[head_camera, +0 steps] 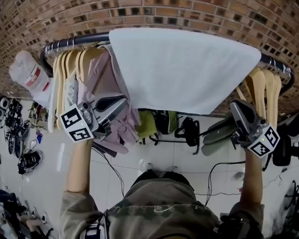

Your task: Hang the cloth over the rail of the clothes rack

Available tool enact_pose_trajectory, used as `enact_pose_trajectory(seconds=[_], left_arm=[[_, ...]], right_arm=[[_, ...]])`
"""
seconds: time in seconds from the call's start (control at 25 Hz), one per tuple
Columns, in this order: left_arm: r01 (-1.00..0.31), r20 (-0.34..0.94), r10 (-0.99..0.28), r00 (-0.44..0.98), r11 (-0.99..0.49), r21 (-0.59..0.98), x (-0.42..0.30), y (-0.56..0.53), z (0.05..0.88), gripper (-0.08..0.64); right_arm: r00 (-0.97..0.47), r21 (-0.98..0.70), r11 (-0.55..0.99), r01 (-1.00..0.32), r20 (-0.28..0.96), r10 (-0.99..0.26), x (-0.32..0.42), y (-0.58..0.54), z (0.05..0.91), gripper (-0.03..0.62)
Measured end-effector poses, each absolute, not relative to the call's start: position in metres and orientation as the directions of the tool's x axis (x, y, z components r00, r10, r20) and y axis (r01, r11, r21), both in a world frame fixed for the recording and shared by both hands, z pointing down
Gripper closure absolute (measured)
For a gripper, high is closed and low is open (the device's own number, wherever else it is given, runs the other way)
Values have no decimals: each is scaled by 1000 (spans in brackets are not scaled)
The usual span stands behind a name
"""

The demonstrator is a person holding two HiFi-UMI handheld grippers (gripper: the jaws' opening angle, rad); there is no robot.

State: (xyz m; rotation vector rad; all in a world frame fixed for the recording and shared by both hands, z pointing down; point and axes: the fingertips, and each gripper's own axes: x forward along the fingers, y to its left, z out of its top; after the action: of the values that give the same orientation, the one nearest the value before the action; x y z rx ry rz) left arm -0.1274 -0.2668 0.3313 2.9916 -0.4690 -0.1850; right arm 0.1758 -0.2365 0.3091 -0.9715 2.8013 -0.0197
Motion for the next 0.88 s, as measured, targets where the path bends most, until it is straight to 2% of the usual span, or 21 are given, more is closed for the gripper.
enact_pose_trajectory(seconds=[0.16, 0.32, 0.6, 0.76, 0.88], left_arm=[[-299, -58, -309, 949, -944, 142, -127, -255, 351, 555], [-309, -11, -311, 950, -949, 67, -108, -230, 361, 555], [-261, -124, -269, 955, -962, 77, -84, -123, 357, 555], [-287, -108, -296, 949, -954, 92, -63, -58, 370, 555], [-310, -117, -320, 940, -946, 96, -52, -17, 370, 555]], right_arm=[[-752, -78, 768, -635, -163, -639, 163, -217, 322, 583], [-742, -76, 763, -642, -188, -643, 163, -185, 326, 583], [-773, 14, 783, -622, -168, -611, 161, -103, 333, 583], [-816, 47, 819, -572, -137, -562, 159, -42, 348, 583], [-845, -10, 856, -516, -158, -511, 152, -3, 350, 583]])
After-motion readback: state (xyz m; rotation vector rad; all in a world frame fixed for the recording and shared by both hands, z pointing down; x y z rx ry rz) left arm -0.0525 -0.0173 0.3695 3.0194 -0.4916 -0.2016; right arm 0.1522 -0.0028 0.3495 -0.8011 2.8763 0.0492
